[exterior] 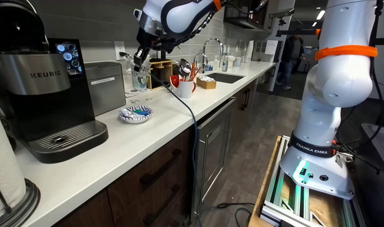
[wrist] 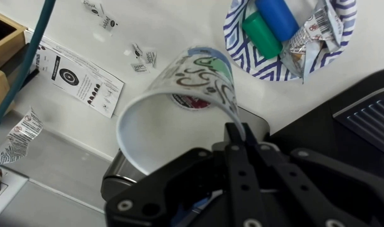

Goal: Put the paper cup on the silver bin

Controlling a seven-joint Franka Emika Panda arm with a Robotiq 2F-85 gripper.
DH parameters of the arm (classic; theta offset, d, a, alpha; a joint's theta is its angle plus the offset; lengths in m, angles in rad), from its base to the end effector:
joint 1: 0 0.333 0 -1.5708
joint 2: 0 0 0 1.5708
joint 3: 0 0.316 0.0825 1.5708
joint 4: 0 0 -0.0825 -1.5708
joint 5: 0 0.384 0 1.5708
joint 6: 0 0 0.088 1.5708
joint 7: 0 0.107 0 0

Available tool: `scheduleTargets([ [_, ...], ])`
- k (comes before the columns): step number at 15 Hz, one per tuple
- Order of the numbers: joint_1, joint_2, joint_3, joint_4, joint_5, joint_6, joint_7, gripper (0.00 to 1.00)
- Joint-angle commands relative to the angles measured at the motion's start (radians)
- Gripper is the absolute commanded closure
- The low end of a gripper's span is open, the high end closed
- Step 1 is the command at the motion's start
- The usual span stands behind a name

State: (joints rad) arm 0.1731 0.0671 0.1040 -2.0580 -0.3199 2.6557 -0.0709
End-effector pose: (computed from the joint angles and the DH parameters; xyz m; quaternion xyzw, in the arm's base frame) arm 0.5776 0.1723 0.4621 0.9187 0.2786 0.2689 0.0782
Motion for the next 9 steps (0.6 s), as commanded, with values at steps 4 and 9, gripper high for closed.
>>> scheduleTargets([
  [4,0.004,0.039,0.003,0.07,-0.12,0.122,0.055,0.99],
  [9,0.027,0.073,0.008,0.18,-0.196,0.178,-0.01,0.99],
])
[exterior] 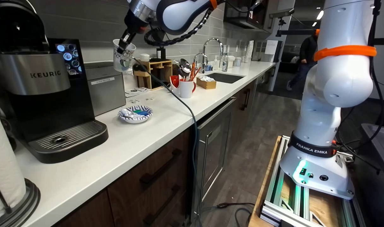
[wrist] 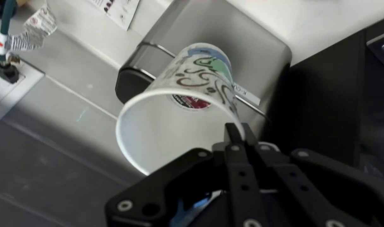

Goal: Put the paper cup on the silver bin

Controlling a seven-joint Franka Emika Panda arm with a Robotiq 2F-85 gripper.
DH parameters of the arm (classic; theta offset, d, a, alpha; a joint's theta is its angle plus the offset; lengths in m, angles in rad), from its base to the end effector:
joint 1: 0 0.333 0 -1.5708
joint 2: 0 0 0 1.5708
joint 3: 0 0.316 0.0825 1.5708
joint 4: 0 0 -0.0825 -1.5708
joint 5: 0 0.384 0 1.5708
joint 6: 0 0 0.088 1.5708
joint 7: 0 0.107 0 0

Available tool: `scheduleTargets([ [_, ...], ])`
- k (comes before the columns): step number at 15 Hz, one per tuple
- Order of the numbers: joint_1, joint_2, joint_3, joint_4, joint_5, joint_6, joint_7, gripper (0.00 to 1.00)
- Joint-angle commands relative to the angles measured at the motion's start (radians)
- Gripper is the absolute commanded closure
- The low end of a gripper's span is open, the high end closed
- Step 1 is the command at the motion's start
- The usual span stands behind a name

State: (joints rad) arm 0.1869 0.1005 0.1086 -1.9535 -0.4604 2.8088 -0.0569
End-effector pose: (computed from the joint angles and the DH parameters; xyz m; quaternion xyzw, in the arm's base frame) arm 0.5944 0.2009 0.5123 0.8619 0.3269 0.3745 0.1001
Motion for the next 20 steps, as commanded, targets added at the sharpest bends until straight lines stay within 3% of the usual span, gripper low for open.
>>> scheduleTargets([
  [1,0.014,0.056,0.014,0.106,-0.039,0.027,-0.08,0.99],
  [5,-0.003,0.162,0.087,0.256,0.054,-0.012,-0.393,0.99],
  [9,-0.103,0.288,0.253,0.413,0.16,-0.101,-0.678,0.99],
  [11,-0.116,0.335,0.259,0.497,0.199,-0.154,-0.768,0.99],
  [12,-0.091,0.352,0.219,0.536,0.217,-0.162,-0.795,0.99],
  [14,-0.087,0.38,0.194,0.603,0.228,-0.175,-0.815,0.99],
  [20,-0.063,0.463,0.165,0.749,0.276,-0.357,-0.859,0.99],
])
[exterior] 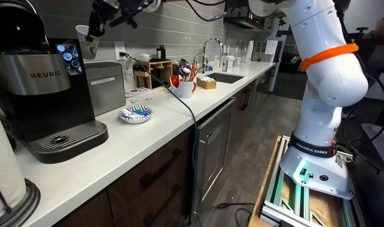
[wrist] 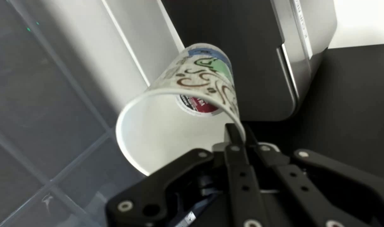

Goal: Put the paper cup on the silver bin

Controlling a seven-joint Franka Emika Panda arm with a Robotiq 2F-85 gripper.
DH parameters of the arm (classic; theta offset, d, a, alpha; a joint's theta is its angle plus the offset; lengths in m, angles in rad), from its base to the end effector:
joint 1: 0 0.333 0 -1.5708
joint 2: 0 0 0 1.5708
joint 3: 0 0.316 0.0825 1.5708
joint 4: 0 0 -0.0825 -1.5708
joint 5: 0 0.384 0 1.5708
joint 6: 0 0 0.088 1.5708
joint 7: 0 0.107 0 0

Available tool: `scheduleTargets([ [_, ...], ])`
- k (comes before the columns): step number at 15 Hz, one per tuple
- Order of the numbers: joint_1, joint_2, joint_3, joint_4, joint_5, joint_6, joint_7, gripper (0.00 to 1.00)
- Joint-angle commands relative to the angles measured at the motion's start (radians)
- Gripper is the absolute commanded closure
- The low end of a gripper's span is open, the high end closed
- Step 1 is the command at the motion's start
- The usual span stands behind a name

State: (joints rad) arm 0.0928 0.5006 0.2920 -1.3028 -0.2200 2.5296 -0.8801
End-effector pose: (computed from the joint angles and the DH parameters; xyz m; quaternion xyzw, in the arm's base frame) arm 0.7137 0.2310 0.5523 0.7389 0.5659 0.3449 0.1216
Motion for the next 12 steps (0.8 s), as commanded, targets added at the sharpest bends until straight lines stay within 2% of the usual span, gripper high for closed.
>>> scheduleTargets([
  [1,0.034,0.077,-0.02,0.116,0.043,-0.08,-0.039,0.99],
  [5,0.053,0.125,-0.032,0.181,0.061,-0.115,-0.011,0.99],
  [6,0.057,0.134,-0.035,0.193,0.066,-0.12,-0.003,0.88],
  [7,0.062,0.141,-0.042,0.207,0.066,-0.127,0.009,0.71],
  [12,0.053,0.163,-0.029,0.243,0.051,-0.143,0.05,0.35],
])
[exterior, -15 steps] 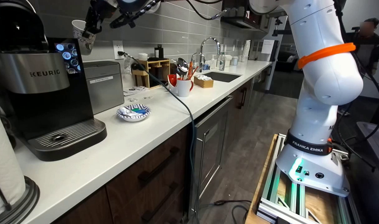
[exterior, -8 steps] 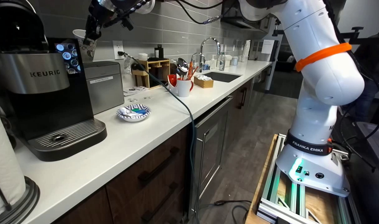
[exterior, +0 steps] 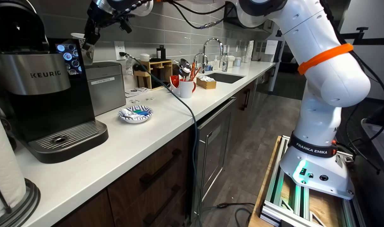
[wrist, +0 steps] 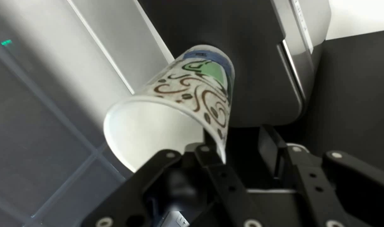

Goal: Put the paper cup on the silver bin

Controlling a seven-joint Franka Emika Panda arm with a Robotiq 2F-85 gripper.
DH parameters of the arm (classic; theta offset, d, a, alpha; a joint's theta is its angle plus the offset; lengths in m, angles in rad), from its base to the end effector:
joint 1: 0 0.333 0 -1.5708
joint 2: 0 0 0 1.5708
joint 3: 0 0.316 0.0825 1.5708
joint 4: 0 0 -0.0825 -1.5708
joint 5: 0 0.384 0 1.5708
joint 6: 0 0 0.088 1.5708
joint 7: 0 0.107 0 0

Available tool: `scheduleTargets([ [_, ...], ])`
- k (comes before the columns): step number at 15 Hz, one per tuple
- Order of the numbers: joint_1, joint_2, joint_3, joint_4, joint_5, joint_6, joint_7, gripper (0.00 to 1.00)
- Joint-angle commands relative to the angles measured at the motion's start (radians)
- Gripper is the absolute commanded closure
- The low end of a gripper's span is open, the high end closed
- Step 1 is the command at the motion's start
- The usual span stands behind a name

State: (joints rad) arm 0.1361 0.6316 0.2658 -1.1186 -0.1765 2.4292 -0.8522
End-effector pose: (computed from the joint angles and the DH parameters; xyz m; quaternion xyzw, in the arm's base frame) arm 0.7414 0.2383 0.5347 0.7649 0.5459 0.3304 0.0883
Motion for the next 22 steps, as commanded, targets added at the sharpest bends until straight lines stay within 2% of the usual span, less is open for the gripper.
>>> scheduleTargets([
  [1,0.01,0.034,-0.002,0.062,0.008,-0.041,0.029,0.26],
  [4,0.006,0.032,0.009,0.06,0.014,-0.014,0.033,0.04],
  [5,0.006,0.03,0.013,0.057,0.014,0.001,0.035,0.0],
  [8,-0.006,0.016,0.043,0.026,0.032,0.122,0.036,0.0],
  [11,-0.011,-0.033,0.039,-0.059,0.033,0.26,0.113,0.0],
  [14,-0.008,-0.14,-0.02,-0.224,0.013,0.371,0.283,0.0],
  [17,0.036,-0.245,-0.148,-0.346,-0.038,0.427,0.505,0.0],
  [19,0.08,-0.323,-0.247,-0.431,-0.091,0.396,0.638,0.0],
  [22,0.107,-0.432,-0.3,-0.568,-0.19,0.276,0.728,0.0],
])
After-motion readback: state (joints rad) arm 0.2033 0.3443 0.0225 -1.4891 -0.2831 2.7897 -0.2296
